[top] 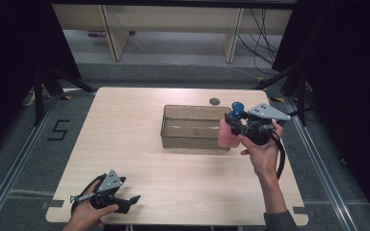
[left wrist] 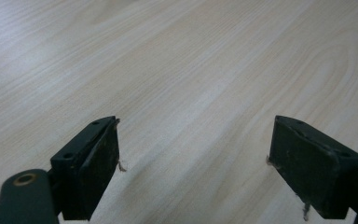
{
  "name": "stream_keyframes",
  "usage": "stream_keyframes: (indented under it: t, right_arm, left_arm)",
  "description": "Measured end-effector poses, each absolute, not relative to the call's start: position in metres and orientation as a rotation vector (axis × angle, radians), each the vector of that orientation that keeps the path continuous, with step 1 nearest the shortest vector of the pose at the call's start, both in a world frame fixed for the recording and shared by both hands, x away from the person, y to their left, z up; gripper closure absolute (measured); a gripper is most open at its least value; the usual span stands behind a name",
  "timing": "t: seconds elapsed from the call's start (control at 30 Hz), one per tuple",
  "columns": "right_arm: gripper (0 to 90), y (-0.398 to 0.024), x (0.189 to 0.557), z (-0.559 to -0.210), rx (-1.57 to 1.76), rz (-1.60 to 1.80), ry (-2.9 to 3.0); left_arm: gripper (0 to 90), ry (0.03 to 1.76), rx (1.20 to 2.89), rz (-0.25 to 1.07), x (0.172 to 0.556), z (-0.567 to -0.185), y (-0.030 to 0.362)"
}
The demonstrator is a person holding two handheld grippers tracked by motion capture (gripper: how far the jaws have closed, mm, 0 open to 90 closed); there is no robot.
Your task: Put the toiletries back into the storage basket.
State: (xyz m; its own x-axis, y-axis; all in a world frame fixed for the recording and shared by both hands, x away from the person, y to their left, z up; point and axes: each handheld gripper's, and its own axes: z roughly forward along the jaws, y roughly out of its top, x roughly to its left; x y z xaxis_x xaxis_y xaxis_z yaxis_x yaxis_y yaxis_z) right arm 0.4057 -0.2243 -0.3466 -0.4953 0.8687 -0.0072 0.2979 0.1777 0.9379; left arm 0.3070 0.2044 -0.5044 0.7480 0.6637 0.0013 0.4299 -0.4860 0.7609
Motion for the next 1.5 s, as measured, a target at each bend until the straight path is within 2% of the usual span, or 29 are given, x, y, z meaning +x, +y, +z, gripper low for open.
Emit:
stream_keyframes:
  t: [1.5]
  right_arm:
    - [53.3, -0.215, 0.467, -0.369, 1.162, 1.296, 1.859]
  left_arm:
    - [15.3, 0.827, 2.141, 0.345, 0.306, -0.505, 0.203]
